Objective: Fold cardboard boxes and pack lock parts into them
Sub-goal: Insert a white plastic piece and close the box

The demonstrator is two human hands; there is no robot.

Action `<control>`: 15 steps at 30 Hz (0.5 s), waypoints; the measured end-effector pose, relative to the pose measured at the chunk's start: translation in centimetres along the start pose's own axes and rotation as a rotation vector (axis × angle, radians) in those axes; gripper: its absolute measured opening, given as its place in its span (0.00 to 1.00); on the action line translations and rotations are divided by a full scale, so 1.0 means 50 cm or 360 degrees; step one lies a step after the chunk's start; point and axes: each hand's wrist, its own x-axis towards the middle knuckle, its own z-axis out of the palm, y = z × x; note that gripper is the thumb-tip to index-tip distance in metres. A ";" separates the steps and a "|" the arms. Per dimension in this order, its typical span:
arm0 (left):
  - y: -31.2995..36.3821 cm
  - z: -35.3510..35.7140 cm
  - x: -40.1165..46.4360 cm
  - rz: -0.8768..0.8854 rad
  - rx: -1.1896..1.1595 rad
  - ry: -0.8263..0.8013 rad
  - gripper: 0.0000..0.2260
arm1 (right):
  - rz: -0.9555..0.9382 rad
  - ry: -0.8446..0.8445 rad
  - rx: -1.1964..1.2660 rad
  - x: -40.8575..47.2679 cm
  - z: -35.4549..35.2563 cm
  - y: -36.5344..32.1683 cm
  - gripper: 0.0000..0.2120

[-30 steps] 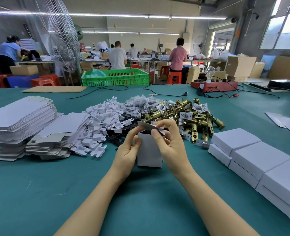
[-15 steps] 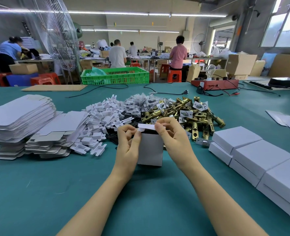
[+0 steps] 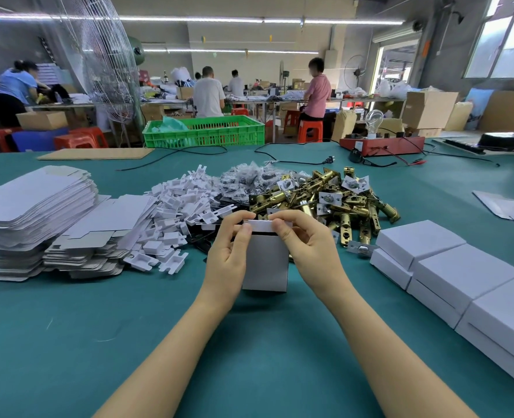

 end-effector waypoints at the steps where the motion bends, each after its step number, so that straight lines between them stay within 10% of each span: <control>1: -0.001 -0.002 0.000 0.0002 0.0001 -0.0005 0.08 | 0.0000 0.0005 0.0015 0.000 0.001 0.000 0.06; 15: -0.009 -0.019 0.004 -0.0054 0.0003 -0.0148 0.07 | 0.0039 0.0051 0.0065 -0.008 0.005 -0.001 0.09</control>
